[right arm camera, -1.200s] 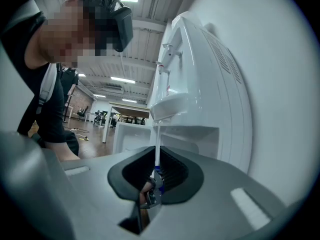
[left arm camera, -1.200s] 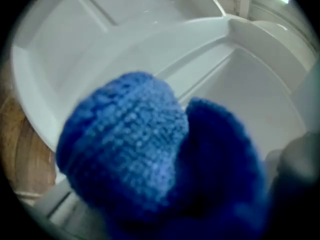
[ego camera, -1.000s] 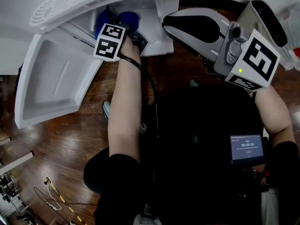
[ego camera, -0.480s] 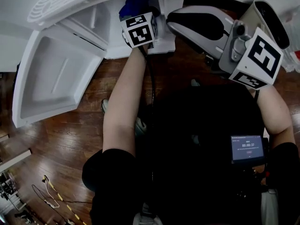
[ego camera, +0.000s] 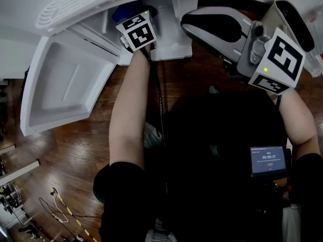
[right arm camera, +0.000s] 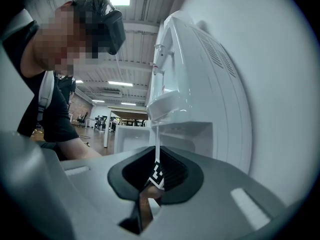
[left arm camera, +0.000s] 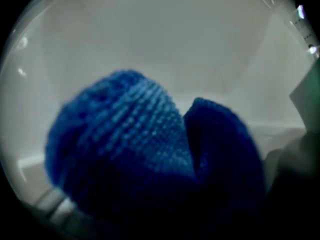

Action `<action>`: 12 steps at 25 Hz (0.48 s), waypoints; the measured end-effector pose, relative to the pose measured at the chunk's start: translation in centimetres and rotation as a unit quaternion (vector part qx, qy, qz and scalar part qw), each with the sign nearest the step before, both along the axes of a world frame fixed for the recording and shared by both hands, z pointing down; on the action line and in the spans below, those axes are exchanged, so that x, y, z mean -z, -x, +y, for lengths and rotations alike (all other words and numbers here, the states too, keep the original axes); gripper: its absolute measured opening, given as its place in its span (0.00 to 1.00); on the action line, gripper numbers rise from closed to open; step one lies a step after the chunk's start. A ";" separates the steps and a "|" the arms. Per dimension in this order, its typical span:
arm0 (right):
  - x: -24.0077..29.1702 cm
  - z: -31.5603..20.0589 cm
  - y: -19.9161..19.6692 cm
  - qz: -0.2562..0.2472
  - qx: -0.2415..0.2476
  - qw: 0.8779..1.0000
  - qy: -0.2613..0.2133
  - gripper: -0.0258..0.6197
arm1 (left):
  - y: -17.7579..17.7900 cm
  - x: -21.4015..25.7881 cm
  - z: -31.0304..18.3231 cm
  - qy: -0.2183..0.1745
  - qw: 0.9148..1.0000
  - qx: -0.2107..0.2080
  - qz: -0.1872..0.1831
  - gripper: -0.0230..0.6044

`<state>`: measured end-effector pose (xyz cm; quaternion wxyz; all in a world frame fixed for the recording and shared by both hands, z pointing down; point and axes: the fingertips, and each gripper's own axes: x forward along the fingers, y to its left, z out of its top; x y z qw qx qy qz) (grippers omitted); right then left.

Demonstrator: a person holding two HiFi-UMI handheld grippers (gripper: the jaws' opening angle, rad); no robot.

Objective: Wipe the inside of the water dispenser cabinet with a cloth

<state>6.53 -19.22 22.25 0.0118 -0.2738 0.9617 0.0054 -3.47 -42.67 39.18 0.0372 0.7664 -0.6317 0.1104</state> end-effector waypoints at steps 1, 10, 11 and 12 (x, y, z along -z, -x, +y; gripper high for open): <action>0.1 0.0 0.0 -0.002 0.000 1.000 0.000 0.09 | 0.0 0.4 -0.1 0.000 1.000 0.001 0.007 0.27; 0.6 0.0 -1.6 -0.013 -0.021 1.000 0.001 0.09 | -3.0 -1.5 1.5 0.011 0.999 -0.039 0.010 0.27; 0.7 0.0 -1.7 -0.015 -0.021 1.000 0.001 0.09 | -1.3 -1.6 1.5 0.018 1.000 -0.019 0.009 0.27; 0.9 0.0 -1.6 -0.015 -0.020 1.000 0.000 0.09 | 0.3 -1.5 1.6 0.023 1.000 -0.003 0.003 0.27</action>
